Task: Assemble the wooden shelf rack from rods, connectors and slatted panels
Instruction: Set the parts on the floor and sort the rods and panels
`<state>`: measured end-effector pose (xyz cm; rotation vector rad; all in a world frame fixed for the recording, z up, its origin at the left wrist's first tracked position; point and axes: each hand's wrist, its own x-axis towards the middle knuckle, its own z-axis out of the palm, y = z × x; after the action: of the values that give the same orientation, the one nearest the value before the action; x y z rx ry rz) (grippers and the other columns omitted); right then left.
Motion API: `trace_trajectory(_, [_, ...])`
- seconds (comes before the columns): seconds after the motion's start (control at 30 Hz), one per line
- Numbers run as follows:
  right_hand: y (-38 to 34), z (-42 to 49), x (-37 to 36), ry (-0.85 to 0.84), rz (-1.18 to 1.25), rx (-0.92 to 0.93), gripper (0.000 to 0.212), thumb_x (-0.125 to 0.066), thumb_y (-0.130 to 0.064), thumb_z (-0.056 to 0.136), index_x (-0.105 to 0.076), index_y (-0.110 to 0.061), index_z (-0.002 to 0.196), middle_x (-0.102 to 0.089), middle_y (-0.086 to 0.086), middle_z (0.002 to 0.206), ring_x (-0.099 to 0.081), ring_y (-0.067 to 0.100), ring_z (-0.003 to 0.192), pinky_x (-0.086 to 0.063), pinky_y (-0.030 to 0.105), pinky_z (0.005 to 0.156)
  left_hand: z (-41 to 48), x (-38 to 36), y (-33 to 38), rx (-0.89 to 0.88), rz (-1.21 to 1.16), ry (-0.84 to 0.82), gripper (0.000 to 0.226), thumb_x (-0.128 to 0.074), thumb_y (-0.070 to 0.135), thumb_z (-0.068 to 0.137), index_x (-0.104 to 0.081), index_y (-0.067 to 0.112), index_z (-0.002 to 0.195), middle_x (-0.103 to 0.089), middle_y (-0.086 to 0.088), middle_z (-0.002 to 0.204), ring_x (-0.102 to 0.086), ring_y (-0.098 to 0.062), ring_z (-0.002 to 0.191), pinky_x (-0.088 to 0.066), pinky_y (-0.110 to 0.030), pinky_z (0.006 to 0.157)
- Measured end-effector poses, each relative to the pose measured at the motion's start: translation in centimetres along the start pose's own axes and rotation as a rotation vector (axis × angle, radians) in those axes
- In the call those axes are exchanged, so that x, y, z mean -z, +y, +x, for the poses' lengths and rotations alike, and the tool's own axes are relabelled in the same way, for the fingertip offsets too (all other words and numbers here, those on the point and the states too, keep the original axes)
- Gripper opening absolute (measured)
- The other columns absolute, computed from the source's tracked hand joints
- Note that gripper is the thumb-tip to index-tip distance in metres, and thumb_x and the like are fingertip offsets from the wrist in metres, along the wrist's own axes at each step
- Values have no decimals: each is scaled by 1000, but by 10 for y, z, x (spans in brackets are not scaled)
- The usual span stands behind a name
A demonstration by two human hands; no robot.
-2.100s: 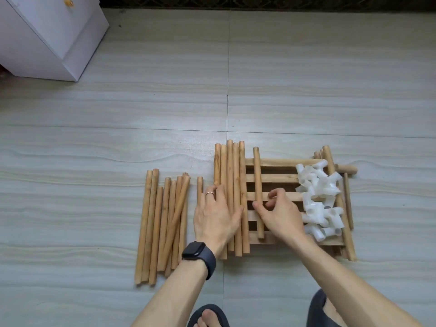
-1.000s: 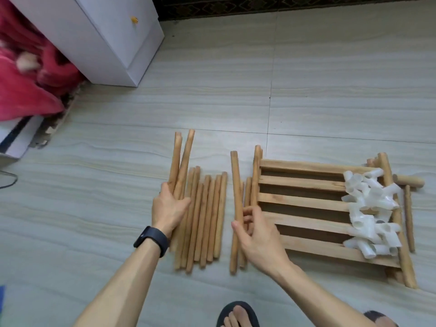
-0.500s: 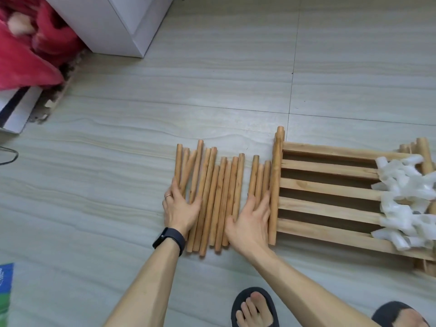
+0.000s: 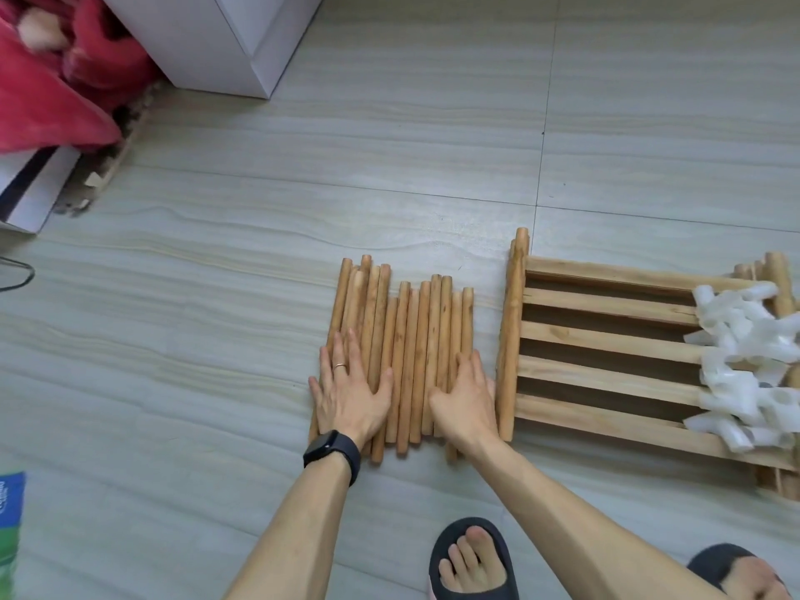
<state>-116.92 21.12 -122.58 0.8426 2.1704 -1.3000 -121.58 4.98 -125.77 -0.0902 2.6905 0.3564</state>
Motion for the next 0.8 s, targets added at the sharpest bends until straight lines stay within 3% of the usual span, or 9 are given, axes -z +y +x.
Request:
trace_trajectory(0.17, [-14,0,0,-237,-45,85,84,-53,-19,88,-15,-16,163,3,2,171,-6,25,157,-11,35,126,7,7,-14,112,2,23,85,-39,69,94,-1,33,161,17,5,167,7,-33,154,-10,-62,120])
trace_trajectory(0.3, [-15,5,-1,-363,-321,221,90,-53,-24,87,-5,-19,164,15,-1,170,-3,23,157,-14,35,126,21,10,-27,140,74,-46,89,-25,83,88,8,40,158,28,5,164,9,-38,153,-8,-67,117])
trace_trajectory(0.4, [-12,10,2,-396,-449,261,95,-54,-25,85,0,-24,163,22,-4,168,2,20,156,-14,36,126,20,11,-23,161,82,-40,88,-24,83,88,10,40,158,29,2,164,10,-40,153,-6,-70,116])
trace_trajectory(0.6, [-23,18,9,-440,-455,309,92,-48,-15,80,-10,-23,163,18,-9,169,-6,23,156,-18,35,125,18,12,-9,152,57,37,80,-27,80,90,6,49,156,24,-3,166,12,-38,153,-4,-75,112])
trace_trajectory(0.7, [-28,22,15,-438,-473,327,86,-48,-10,82,-20,-20,162,11,-8,170,-16,24,155,-23,35,124,17,16,-1,181,100,42,81,-28,76,92,0,41,159,21,-6,166,13,-35,153,-2,-75,113])
trace_trajectory(0.8, [-33,18,32,-419,-507,368,81,-52,-6,82,-30,-18,159,3,-7,171,-28,23,151,-32,33,120,14,27,11,94,165,130,74,-39,59,97,-18,27,160,9,-8,169,7,-28,155,-1,-66,119])
